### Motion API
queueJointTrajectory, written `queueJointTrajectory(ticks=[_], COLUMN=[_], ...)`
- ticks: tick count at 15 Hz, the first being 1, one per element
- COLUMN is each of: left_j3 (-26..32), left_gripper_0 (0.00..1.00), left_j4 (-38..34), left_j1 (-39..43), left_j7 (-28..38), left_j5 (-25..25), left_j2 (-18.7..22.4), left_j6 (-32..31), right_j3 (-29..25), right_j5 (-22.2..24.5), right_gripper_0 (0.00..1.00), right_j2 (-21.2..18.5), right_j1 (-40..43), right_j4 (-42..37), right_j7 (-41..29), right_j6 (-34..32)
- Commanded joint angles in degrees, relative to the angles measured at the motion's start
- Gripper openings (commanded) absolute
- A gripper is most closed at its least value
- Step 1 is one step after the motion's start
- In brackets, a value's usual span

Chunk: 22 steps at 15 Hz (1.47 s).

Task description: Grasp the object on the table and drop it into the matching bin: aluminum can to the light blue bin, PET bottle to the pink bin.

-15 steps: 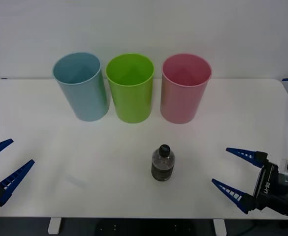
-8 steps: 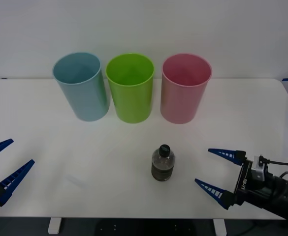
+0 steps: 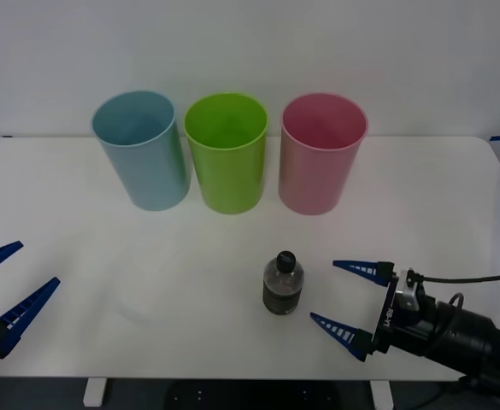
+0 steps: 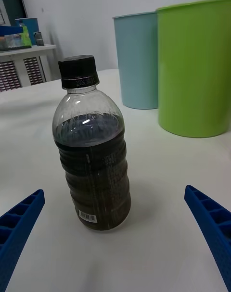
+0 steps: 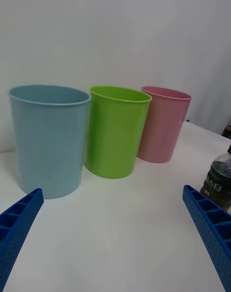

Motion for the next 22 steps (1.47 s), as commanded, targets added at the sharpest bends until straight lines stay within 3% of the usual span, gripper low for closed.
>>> queueJointTrajectory(ticks=[1,14,22], left_j3=[0.00,0.00,0.00], left_gripper_0=[1.00,1.00,1.00], left_j4=[0.00,0.00,0.00], left_j1=[0.00,0.00,0.00], left_j7=[0.00,0.00,0.00], left_j5=[0.00,0.00,0.00], left_j2=[0.00,0.00,0.00], left_j6=[0.00,0.00,0.00], right_j3=[2.12,13.99,16.62], right_j5=[-0.11,-1.96,-1.87], right_gripper_0=[1.00,1.00,1.00], right_j2=[0.00,1.32,2.81], right_j1=[-0.63,-5.11,-5.90], right_j4=[0.02,0.02,0.02], right_j7=[0.55,2.04,3.10], right_j6=[1.99,15.62,19.48])
